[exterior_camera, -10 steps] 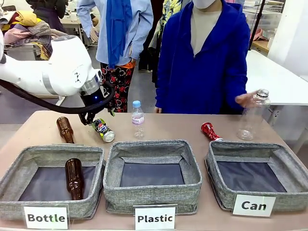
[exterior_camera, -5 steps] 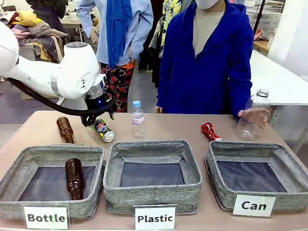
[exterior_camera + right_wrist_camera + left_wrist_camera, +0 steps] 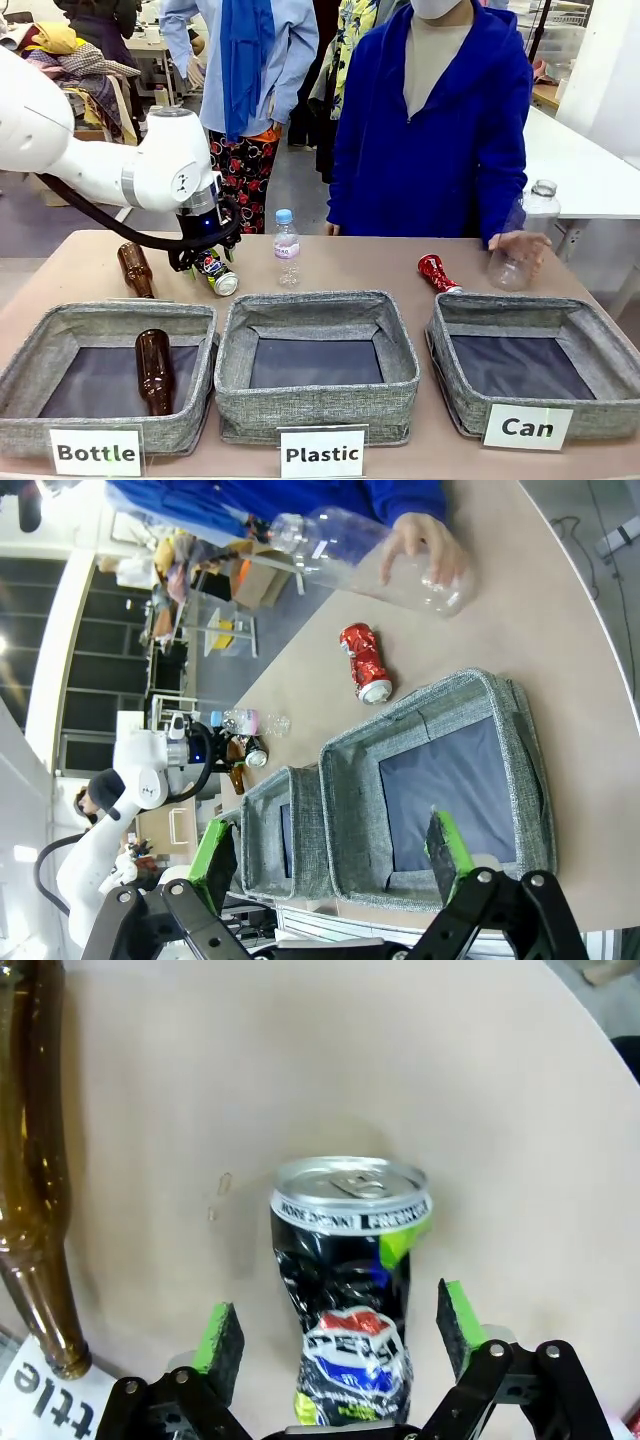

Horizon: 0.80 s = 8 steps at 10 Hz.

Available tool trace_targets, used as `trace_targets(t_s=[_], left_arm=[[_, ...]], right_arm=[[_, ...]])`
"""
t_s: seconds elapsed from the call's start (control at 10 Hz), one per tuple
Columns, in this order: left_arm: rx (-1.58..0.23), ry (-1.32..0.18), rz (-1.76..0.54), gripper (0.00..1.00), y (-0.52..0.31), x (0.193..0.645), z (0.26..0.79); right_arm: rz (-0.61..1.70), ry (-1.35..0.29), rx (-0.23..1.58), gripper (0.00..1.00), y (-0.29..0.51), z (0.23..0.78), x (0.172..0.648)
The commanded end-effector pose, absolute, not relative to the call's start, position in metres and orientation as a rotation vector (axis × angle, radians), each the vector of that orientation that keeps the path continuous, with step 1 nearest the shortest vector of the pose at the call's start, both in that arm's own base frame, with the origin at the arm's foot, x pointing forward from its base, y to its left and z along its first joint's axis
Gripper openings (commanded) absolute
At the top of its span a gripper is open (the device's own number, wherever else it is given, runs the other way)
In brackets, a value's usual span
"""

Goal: Sort the can waste into the basket.
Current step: Pick up the can waste from the table and place it in the right Fabric basket.

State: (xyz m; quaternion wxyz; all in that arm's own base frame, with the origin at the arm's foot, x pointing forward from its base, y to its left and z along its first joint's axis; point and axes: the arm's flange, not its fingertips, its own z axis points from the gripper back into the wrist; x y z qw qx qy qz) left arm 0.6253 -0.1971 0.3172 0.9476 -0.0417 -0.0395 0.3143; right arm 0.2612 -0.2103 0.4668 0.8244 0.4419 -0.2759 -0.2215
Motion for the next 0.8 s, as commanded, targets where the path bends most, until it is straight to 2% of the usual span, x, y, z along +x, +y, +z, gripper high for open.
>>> trace_targets(t_s=[0.0,0.2,0.3,0.4,0.5,0.7], left_arm=[[-0.066,-0.055,0.631,1.0,-0.1956,0.6317,0.3161],[-0.065,-0.046,0.648,1.0,-0.1928,0.6327,0.3123],[-0.066,-0.054,0.662,0.62,-0.1934,0.6326,0.3128],[-0.064,-0.058,0.664,0.4,-0.1939,0.6322,0.3135],[-0.066,-0.062,0.667,0.02,-0.1939,0.6325,0.314],[-0.084,-0.069,0.672,0.0,-0.1938,0.6322,0.3152]], right_arm=[[-0.449,-0.621,0.955,1.0,-0.2124,0.4666,0.264],[-0.449,-0.621,0.955,1.0,-0.2124,0.4666,0.264],[-0.449,-0.621,0.955,1.0,-0.2124,0.4666,0.264],[-0.449,-0.621,0.955,1.0,-0.2124,0.4666,0.264],[-0.449,-0.621,0.955,1.0,-0.2124,0.4666,0.264],[-0.449,-0.621,0.955,1.0,-0.2124,0.4666,0.264]])
